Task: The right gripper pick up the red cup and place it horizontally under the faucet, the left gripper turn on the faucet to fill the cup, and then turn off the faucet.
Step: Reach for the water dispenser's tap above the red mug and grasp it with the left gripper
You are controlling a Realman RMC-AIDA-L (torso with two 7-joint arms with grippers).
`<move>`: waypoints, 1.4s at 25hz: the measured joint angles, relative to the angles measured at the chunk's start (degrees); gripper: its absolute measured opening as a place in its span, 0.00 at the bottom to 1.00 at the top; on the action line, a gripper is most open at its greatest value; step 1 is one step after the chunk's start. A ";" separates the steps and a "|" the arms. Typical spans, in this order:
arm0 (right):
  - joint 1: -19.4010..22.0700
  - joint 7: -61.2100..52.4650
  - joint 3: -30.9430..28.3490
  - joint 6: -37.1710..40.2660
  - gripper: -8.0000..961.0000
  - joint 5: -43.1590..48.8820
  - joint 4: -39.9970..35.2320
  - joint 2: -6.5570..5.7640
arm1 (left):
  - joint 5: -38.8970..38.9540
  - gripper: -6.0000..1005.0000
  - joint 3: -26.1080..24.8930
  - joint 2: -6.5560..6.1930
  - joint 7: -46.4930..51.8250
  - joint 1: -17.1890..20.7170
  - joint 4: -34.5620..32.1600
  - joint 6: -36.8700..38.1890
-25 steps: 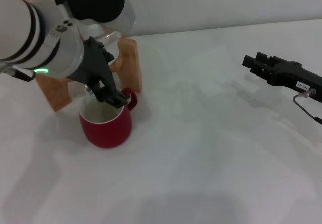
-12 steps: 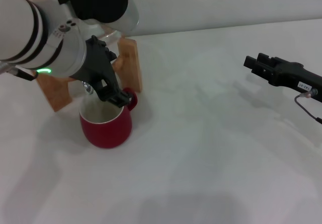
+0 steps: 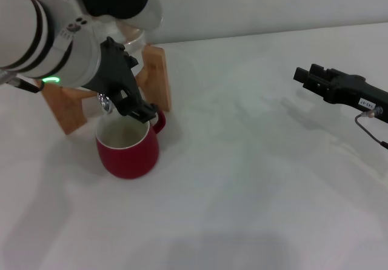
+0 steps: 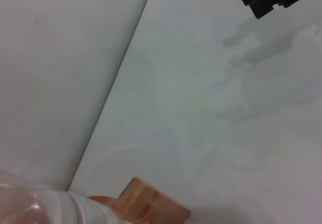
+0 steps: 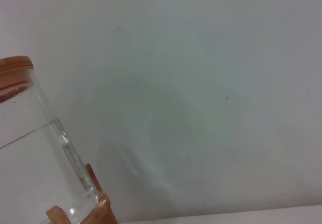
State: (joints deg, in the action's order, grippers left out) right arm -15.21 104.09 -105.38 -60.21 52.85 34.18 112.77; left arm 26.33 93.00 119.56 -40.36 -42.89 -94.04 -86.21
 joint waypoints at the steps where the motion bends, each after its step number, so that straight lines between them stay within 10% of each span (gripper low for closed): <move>1: 0.00 0.00 0.00 0.00 0.54 0.01 0.00 0.00 | 0.23 0.87 -0.19 -0.01 -0.09 0.00 0.04 0.00; 35: 0.23 -0.11 0.00 0.00 0.54 -0.05 0.01 -0.10 | 2.29 0.87 -1.21 -0.20 -1.21 0.61 0.00 -2.95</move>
State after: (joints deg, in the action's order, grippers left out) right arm -14.98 103.97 -105.38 -60.21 52.80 34.19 112.67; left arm 28.62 91.79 119.35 -41.56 -42.27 -94.05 -89.16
